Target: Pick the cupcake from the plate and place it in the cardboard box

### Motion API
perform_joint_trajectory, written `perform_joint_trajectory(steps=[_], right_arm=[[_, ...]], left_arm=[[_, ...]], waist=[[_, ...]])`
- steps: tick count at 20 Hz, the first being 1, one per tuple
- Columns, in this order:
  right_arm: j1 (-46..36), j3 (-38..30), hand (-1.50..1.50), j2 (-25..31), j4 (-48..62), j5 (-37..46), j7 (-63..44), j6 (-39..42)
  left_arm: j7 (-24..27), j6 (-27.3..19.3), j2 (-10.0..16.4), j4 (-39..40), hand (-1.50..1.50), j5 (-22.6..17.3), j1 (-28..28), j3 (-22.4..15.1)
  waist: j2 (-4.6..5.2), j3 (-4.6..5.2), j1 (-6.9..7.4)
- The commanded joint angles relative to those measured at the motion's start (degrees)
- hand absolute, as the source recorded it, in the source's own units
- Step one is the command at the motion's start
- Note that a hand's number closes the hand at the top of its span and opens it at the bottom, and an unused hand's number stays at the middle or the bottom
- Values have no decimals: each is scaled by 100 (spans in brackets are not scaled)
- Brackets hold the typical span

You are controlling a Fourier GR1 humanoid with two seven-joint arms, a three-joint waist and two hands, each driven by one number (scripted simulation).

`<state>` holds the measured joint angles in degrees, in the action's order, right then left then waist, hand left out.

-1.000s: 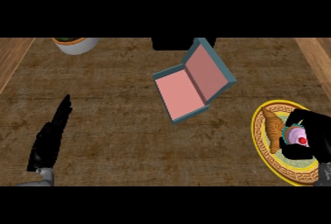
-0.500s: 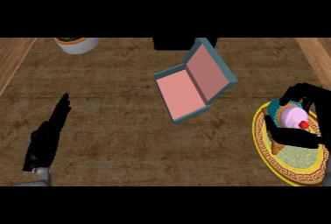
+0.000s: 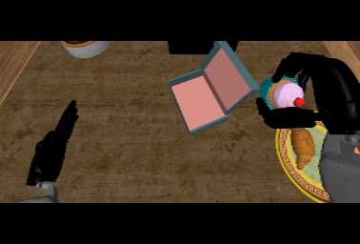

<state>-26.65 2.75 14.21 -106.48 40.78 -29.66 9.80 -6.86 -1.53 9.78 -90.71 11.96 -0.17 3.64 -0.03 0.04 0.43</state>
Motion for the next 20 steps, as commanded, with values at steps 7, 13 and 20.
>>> perform_joint_trajectory(steps=[7,13,20], right_arm=[[-1938,-67,150,-570,2527,352,-63,-233],[-2629,-179,150,-925,4555,614,417,-944],[-2913,-475,-150,-1404,6281,674,511,-1905]], left_arm=[[6,50,-12,151,0,65,153,27],[313,-41,-81,509,0,133,266,56],[246,-57,-308,47,0,228,-122,-247]], waist=[[16,-3,34],[40,-2,71],[49,-4,136]])
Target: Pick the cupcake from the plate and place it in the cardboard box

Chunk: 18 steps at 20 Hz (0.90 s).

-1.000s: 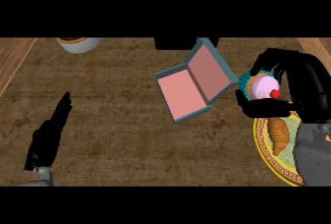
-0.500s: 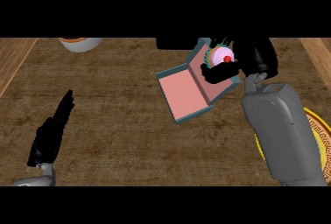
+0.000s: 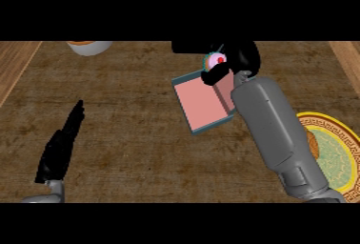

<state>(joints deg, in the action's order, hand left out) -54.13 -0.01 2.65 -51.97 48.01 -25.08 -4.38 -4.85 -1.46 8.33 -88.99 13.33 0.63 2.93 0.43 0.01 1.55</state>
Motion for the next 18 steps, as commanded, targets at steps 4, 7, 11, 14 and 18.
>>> perform_joint_trajectory(steps=[4,7,11,14,18], right_arm=[[-409,-391,-150,-257,1885,-77,720,-1122],[-696,-597,-150,-257,2253,-360,1060,-1474],[-648,-1175,-150,-260,2089,-881,1560,-2315],[-762,-1664,-150,-98,1821,-1257,1835,-2616],[-557,-2161,-150,11,1411,-2047,2444,-2355]], left_arm=[[181,-2,-5,331,0,-74,117,155],[232,38,62,513,0,-54,284,201],[224,173,90,2,0,-69,-102,56],[334,14,12,347,0,13,97,101],[2,206,122,-30,0,-223,-52,232]], waist=[[12,0,1],[20,-1,9],[43,-6,120],[46,-4,6],[-19,-8,-60]])
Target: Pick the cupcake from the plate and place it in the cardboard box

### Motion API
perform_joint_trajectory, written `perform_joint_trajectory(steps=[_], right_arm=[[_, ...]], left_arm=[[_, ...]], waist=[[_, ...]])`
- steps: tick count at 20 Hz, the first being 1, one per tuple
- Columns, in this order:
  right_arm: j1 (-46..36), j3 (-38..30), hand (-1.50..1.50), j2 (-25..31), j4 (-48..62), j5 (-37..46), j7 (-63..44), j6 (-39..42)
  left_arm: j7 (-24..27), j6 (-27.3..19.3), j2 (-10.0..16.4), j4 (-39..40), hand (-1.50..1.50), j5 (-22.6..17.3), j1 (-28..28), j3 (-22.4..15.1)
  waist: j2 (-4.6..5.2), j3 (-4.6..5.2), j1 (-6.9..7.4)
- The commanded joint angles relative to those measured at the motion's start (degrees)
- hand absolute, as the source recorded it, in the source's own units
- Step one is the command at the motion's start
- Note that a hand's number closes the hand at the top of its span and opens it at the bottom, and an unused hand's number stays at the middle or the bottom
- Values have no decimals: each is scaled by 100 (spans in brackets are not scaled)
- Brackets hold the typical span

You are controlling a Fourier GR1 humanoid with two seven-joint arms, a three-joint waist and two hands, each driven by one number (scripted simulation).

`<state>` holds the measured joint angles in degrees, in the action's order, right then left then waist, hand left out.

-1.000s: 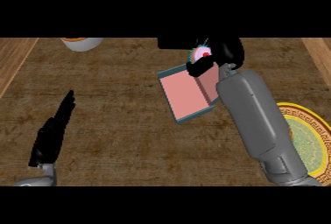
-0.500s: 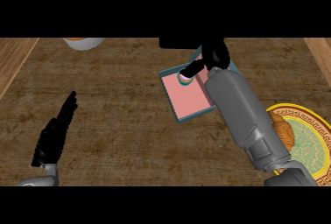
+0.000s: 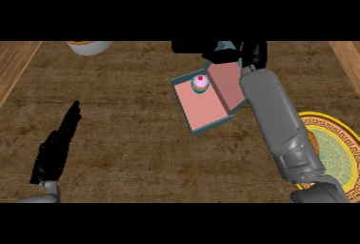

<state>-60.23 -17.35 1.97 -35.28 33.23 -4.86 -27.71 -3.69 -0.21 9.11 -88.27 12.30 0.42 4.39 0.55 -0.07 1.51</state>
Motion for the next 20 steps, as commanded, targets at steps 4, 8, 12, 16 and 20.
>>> perform_joint_trajectory(steps=[4,8,12,16,20], right_arm=[[476,-884,-150,312,-672,-1175,872,38],[802,-1158,-150,1036,-1057,-1417,646,347],[1533,-1390,-150,1329,-1397,-1839,996,669],[2254,-1504,-150,1840,-2155,-2295,676,1658],[2720,-1764,-150,2461,-2099,-2750,1029,2453]], left_arm=[[-167,140,62,-414,0,-79,-375,7],[-169,-99,17,126,0,28,89,152],[-436,-30,88,-234,0,26,100,143],[332,-49,76,365,0,-61,5,311],[-360,-248,-242,-325,0,248,-148,-130]], waist=[[-58,0,-100],[-65,5,-235],[-66,4,-190],[-82,11,-258],[-65,4,-182]])
